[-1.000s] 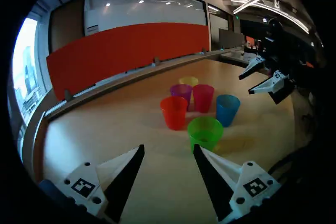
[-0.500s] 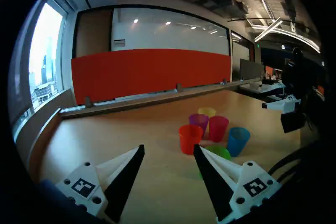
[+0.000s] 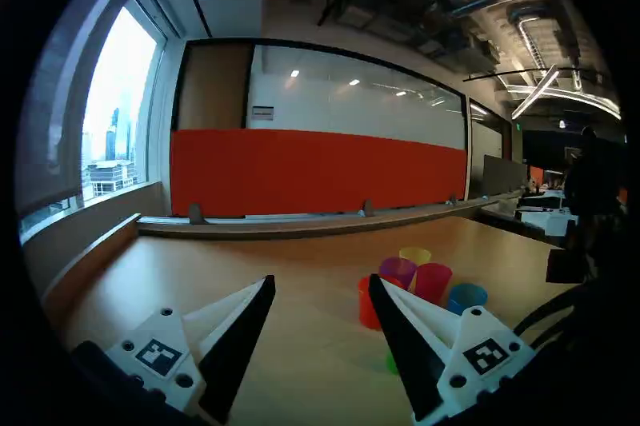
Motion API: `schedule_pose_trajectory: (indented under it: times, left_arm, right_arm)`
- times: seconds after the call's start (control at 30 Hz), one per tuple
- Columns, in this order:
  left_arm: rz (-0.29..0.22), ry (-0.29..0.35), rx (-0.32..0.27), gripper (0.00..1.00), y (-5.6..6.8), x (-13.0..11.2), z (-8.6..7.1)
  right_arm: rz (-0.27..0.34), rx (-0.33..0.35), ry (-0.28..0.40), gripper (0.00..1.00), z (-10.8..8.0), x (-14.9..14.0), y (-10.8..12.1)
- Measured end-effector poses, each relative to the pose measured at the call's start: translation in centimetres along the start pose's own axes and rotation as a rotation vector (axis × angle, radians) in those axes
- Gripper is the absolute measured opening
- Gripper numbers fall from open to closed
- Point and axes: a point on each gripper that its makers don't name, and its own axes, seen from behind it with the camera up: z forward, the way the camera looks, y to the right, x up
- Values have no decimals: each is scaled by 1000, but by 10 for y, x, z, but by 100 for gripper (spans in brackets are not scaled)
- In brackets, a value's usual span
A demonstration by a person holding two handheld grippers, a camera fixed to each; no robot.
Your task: Pour water
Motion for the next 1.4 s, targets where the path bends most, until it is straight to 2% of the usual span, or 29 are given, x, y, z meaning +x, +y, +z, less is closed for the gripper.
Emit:
schedule_pose_trajectory:
  times: [0.27, 0.47, 0.77, 1.0, 1.17, 1.4]
  left_arm:
    - [-15, 51, 55, 86, -2, 9, 1]
    - [-38, 102, 88, 86, -7, 17, 2]
    - [-10, 129, 142, 86, -15, 24, -2]
    - [10, 156, 185, 86, -17, 26, -3]
    - [22, 168, 225, 86, -23, 21, -3]
    - [8, 175, 232, 86, -17, 5, 1]
  right_arm:
    - [80, -139, 98, 100, -8, 20, 33]
    - [150, -189, 120, 100, -9, 15, 51]
    - [115, -240, 95, 100, -5, -4, 60]
    - [133, -264, 74, 100, -6, -16, 65]
    - [143, -294, 85, 100, -10, -15, 74]
    - [163, -304, 113, 100, -18, -11, 76]
